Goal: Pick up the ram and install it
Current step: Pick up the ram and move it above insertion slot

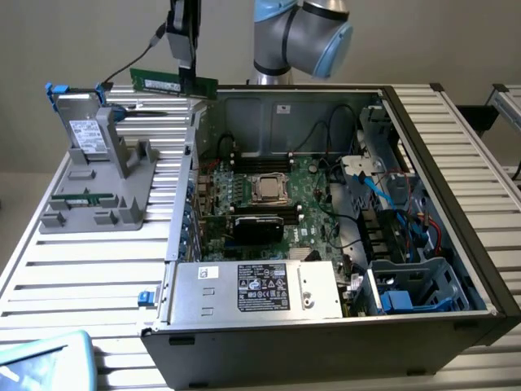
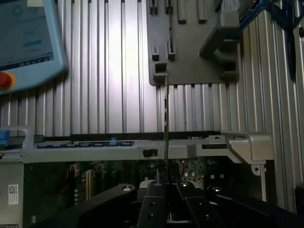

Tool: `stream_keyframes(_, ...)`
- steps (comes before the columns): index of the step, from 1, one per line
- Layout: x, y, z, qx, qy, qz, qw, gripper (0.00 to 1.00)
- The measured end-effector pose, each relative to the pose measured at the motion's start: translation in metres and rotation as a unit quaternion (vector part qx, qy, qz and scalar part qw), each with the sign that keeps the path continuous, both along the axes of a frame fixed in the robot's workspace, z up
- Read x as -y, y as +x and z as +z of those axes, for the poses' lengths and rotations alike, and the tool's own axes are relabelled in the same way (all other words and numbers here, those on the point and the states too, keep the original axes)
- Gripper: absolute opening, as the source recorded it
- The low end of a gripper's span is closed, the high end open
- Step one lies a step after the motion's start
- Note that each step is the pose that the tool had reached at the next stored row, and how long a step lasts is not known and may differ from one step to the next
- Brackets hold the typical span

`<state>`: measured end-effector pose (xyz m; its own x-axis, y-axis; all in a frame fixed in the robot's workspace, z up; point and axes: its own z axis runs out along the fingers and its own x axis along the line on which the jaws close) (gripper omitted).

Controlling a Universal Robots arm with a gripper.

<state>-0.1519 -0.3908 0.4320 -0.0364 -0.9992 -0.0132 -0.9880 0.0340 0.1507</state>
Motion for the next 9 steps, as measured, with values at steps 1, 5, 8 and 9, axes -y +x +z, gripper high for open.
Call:
stream_keyframes(1,0.0002,0.004,0.0007,0.0000,0.0000,0.000,1.0000,0.13)
stream_keyframes(5,0.0010,0.023,0.0031,0.0000,0.0000,0.000,1.0000,0.13)
stream_keyframes(8,0.0014,0.036,0.0045,0.0000,0.0000,0.000,1.0000,0.13)
stream_keyframes(9,0.0015,0.041,0.0049,0.0000,0.0000,0.000,1.0000,0.13)
